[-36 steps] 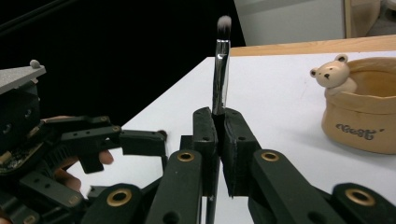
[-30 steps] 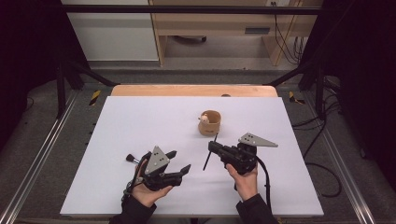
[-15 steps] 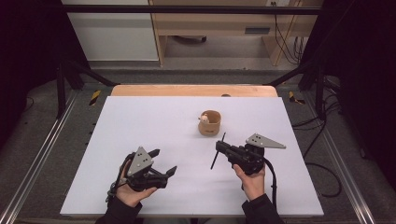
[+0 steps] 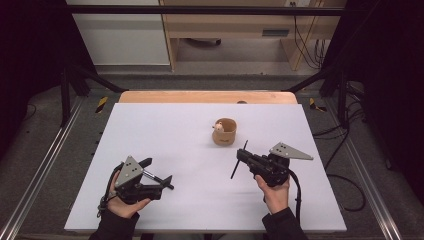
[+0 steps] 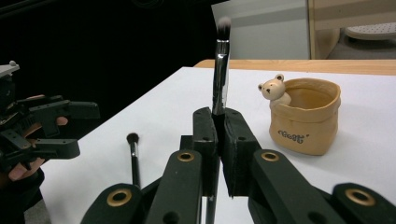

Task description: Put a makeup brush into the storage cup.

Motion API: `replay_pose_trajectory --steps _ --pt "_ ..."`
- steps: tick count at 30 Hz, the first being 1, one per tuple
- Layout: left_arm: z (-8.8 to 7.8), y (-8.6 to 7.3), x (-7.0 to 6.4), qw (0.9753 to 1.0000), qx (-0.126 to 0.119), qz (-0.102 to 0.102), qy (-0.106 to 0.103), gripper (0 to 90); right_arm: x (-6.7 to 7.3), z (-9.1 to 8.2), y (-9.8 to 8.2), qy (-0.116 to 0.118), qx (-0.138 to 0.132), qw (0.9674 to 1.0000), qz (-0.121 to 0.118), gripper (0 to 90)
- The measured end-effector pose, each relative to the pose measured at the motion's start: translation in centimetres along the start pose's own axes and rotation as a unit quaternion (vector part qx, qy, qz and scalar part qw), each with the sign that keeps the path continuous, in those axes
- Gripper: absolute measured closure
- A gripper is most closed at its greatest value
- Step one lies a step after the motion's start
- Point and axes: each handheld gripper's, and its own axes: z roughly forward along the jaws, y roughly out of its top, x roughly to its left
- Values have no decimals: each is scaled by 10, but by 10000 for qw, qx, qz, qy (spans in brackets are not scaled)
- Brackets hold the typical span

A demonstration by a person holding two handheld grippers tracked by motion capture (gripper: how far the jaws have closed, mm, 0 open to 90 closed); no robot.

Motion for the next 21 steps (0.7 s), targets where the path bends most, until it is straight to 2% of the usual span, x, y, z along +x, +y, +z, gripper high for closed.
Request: replay_pose_trajectory --steps 7,15,21 --pt "-10 -6 17 9998 -45 -123 131 99 0 1 4 -25 -33 10000 -80 854" --pt "-19 -15 36 9996 -14 -137 259 83 4 11 9 -91 -21 9996 -258 855" --pt "-23 -19 44 9992 -4 -173 358 78 3 12 14 -147 -107 9995 -243 854"
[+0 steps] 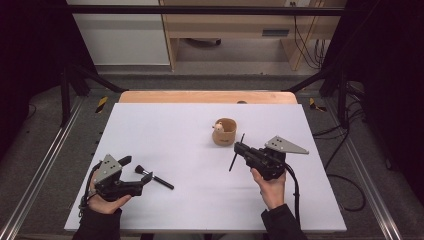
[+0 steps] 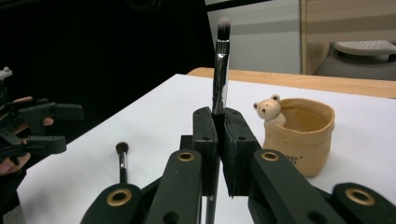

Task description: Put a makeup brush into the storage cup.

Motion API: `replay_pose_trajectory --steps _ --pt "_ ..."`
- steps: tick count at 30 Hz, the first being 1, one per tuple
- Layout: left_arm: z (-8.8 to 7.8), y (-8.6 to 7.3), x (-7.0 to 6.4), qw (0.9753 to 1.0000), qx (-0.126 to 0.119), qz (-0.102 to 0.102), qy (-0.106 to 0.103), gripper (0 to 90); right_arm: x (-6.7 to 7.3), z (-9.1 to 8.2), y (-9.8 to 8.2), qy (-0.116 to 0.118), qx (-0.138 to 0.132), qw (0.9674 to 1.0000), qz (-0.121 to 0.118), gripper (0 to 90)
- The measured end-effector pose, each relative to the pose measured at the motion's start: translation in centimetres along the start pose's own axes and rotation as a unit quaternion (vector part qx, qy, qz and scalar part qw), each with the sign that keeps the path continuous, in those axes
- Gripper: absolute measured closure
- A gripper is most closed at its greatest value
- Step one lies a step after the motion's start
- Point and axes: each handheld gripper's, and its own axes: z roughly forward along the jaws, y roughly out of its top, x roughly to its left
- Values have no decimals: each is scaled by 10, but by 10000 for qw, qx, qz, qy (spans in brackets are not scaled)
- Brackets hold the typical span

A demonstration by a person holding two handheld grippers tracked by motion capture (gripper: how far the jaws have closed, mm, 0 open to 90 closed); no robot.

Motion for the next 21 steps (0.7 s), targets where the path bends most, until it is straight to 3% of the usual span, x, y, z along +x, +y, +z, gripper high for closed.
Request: replay_pose_trajectory --steps 3,21 --pt "-3 -2 3 10000 -25 -55 20 76 -1 3 3 -39 -7 10000 -28 854" --pt "-5 -6 8 10000 -68 45 36 65 -10 22 39 -521 -118 9980 -330 854"
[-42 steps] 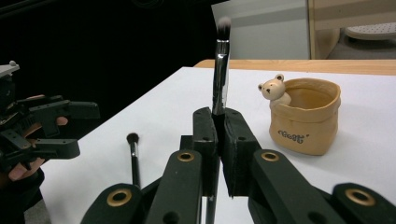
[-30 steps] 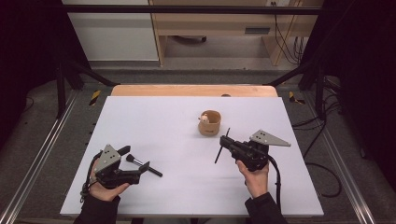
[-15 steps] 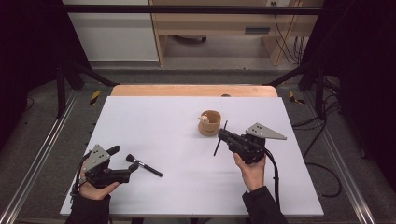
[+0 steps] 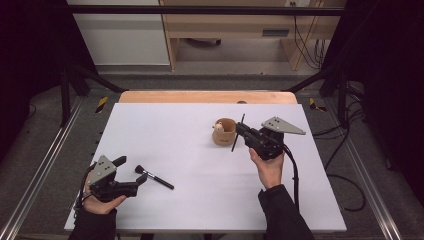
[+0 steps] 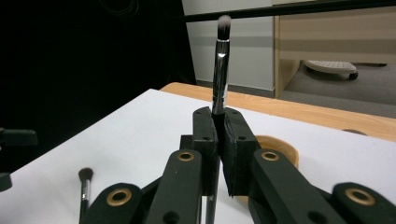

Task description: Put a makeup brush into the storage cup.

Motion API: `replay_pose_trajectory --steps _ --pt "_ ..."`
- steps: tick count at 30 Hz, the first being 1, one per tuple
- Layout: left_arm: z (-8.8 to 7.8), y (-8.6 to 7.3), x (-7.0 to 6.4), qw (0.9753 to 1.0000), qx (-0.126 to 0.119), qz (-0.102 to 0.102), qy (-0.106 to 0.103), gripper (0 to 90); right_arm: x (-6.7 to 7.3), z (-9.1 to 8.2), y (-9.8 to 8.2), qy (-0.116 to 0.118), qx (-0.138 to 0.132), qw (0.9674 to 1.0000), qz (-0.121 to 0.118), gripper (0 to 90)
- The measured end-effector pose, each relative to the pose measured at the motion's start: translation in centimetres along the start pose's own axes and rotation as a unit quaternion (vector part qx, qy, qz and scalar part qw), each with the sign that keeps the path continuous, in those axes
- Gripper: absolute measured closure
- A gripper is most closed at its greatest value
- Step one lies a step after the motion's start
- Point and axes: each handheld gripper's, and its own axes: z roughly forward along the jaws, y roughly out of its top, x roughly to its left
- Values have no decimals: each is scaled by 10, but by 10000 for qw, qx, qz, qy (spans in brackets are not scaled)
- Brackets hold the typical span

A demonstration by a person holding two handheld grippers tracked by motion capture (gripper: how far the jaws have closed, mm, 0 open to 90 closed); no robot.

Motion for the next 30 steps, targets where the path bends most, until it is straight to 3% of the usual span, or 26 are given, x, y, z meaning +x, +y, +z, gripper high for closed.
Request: replay_pose_trajectory --steps 30 --pt "3 0 1 10000 -53 30 -62 64 -17 40 27 -555 -43 9982 -223 854"
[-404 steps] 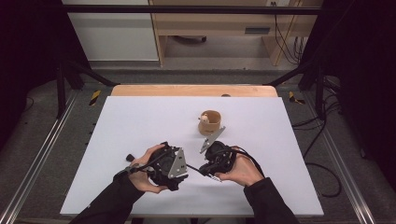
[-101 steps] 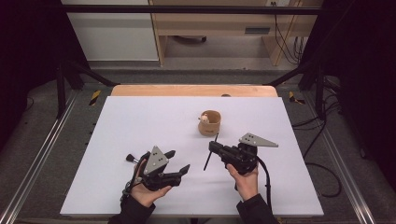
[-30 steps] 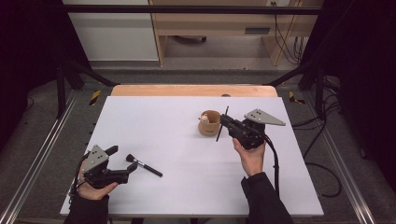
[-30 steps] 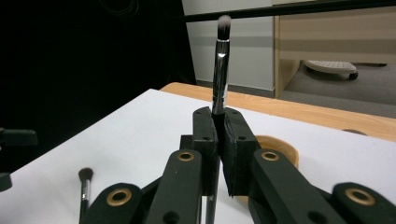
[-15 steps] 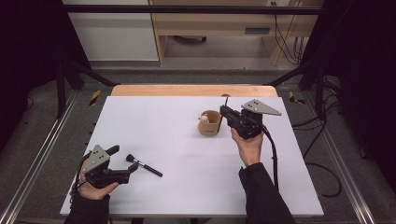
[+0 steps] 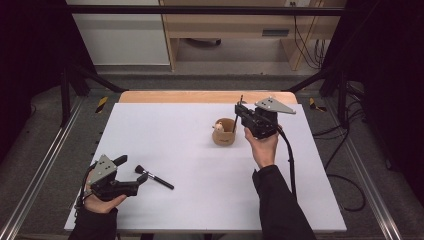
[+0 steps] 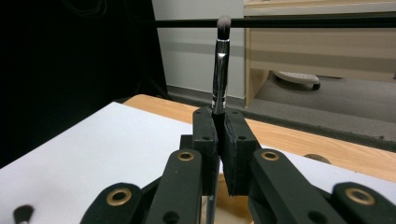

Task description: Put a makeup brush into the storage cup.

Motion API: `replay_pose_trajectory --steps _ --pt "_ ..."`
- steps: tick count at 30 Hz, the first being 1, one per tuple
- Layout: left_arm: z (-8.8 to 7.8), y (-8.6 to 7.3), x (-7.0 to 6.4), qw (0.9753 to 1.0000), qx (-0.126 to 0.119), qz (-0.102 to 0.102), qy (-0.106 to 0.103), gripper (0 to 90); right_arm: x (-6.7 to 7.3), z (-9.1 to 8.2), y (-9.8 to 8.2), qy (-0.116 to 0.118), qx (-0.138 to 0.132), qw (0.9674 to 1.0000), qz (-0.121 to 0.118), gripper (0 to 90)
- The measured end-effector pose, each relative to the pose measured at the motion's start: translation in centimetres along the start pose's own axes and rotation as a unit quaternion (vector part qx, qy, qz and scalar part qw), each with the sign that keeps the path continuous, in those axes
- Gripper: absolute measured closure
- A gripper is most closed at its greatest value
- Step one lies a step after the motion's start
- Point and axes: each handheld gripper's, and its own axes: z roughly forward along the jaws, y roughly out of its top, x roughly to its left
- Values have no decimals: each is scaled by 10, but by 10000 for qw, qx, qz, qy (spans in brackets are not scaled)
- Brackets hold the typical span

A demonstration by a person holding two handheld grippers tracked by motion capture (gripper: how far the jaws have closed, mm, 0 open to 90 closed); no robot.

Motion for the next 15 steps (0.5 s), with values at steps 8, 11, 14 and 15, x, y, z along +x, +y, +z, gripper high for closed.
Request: replay_pose_trajectory --steps 8,11,14,15 --pt "0 0 0 10000 -29 -4 -7 64 -1 15 5 -137 -47 9999 -59 854" --pt "-1 1 0 10000 -44 -11 -9 64 -3 20 5 -178 -52 9998 -50 854" --pt "-1 1 0 10000 -59 -20 -2 64 -4 24 5 -228 -35 9997 -66 854" --pt "-1 1 0 10000 -56 -19 -4 64 -6 28 6 -273 -39 9996 -95 854"
